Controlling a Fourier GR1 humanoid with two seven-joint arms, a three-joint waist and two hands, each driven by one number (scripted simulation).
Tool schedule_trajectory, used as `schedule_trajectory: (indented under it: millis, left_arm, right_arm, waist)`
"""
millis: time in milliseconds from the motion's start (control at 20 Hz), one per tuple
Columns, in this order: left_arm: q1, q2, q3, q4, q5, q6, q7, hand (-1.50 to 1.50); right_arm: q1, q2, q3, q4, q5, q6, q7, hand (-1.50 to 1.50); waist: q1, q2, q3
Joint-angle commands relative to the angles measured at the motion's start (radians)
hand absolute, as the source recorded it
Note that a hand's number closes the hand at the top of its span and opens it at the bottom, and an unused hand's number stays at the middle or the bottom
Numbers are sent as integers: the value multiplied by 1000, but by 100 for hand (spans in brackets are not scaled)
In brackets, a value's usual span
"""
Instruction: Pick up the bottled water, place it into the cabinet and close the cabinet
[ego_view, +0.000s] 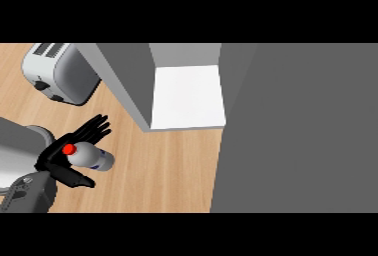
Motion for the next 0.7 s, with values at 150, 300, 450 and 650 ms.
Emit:
schedule_trajectory:
  millis: [150, 300, 450, 650]
  left_arm:
    - [-70, -29, -39, 159, -66, -8, -272, -150]
    - [-105, -18, -56, 205, -54, -47, -271, 150]
    - [-74, -30, -100, 191, -61, -87, -324, 150]
    - [-62, -11, -192, 58, -149, 12, -462, 150]
  right_arm:
    - [-31, -10, 1, -26, 56, -13, 24, -150]
    - [40, -27, 24, -102, 29, -16, 34, -150]
    - [6, -37, -22, -82, 22, -21, 45, -150]
    - [17, -37, -4, -65, 20, -30, 33, -150]
  waist:
    - [7, 2, 0]
    - [-2, -3, 2]
    - [9, -2, 1]
    - [18, -8, 1]
